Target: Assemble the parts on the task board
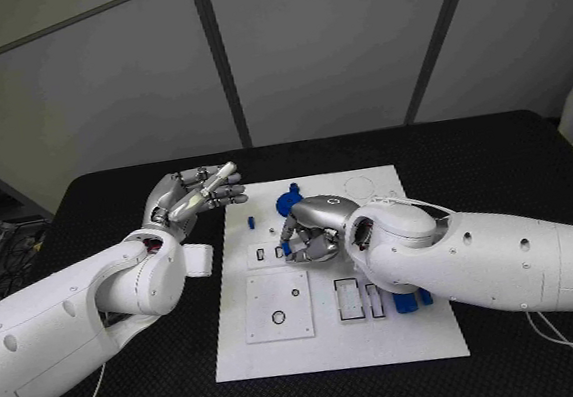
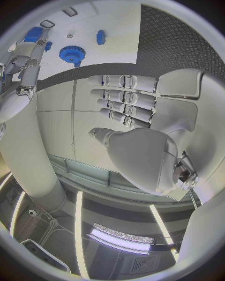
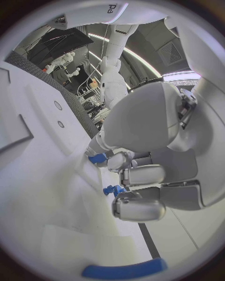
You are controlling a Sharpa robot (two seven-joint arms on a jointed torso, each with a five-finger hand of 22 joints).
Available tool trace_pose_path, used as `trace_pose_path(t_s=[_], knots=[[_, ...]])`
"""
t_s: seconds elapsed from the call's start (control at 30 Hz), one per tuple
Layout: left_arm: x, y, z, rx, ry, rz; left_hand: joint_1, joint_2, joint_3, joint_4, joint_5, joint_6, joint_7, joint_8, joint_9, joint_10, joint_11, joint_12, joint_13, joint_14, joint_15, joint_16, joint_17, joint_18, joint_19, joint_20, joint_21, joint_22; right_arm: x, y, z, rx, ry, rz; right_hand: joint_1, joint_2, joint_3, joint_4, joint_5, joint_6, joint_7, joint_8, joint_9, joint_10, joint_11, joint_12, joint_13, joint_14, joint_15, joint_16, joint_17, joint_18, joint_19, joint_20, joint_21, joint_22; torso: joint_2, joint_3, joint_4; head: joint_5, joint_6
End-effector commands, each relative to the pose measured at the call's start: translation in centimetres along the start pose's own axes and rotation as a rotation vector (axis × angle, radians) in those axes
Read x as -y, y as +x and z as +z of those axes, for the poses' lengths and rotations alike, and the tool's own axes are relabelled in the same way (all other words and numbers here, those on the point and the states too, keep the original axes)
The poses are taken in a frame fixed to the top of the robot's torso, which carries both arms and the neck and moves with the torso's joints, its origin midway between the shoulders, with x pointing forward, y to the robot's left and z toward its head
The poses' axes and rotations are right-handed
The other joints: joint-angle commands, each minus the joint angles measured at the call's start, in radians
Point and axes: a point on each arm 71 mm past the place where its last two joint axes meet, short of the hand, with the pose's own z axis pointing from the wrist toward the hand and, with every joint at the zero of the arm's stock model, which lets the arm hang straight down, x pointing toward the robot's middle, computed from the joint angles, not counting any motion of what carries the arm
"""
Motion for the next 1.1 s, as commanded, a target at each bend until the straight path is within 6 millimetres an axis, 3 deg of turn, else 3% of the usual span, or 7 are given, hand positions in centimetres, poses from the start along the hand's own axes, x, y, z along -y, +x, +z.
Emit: trace_pose_path(t_s=[0.03, 0.57, 1.1], knots=[[0.17, 0.16, 0.08, -0.013, 0.011, 0.0, -0.001, 0.005, -0.006, 0.001, -0.001, 0.005, 0.002, -0.007, 0.0, 0.008, 0.001, -0.006, 0.0, 0.0, 0.005, -0.004, 0.001, 0.004, -0.003, 0.004, -0.004, -0.001, 0.2, 0.41, -0.04, -0.029, 0.019, -0.014, -0.006, -0.009, -0.001, 0.0, -0.001, -0.014, 0.002, -0.005, -0.003, -0.011, 0.003, -0.008, -0.004, 0.08, 0.008, 0.001, 0.151, 0.002, -0.008, 0.003, -0.004, -0.001, 0.0, -0.0003, 0.0, 0.0, -0.001], [0.13, 0.19, 0.1, -0.014, 0.008, -0.001, -0.001, 0.005, -0.007, 0.001, -0.001, 0.005, 0.002, -0.007, 0.0, 0.007, 0.002, -0.007, 0.0, 0.0, 0.006, -0.005, 0.002, 0.004, -0.003, 0.005, -0.005, -0.001, 0.17, 0.38, -0.03, -0.024, 0.028, -0.014, -0.027, -0.031, -0.006, 0.01, 0.004, -0.101, 0.023, -0.036, -0.017, -0.063, 0.022, -0.055, -0.055, 0.077, 0.025, -0.003, 0.143, 0.007, -0.021, 0.019, -0.018, -0.024, 0.0, 0.0001, -0.0002, 0.0, 0.001], [0.09, 0.21, 0.14, -0.015, 0.007, -0.002, -0.001, 0.006, -0.008, 0.0, -0.001, 0.004, 0.002, -0.008, 0.0, 0.007, 0.002, -0.008, 0.0, 0.001, 0.006, -0.006, 0.002, 0.004, -0.004, 0.005, -0.006, -0.002, -0.31, -0.38, -0.74, 0.072, -0.029, 0.029, -0.042, -0.055, -0.018, 0.031, 0.003, -0.14, 0.032, -0.037, -0.02, -0.065, 0.032, -0.041, -0.052, 0.077, 0.033, -0.004, 0.143, 0.008, -0.024, 0.027, -0.023, -0.029, 0.0, 0.0017, -0.0015, 0.0, 0.008]])
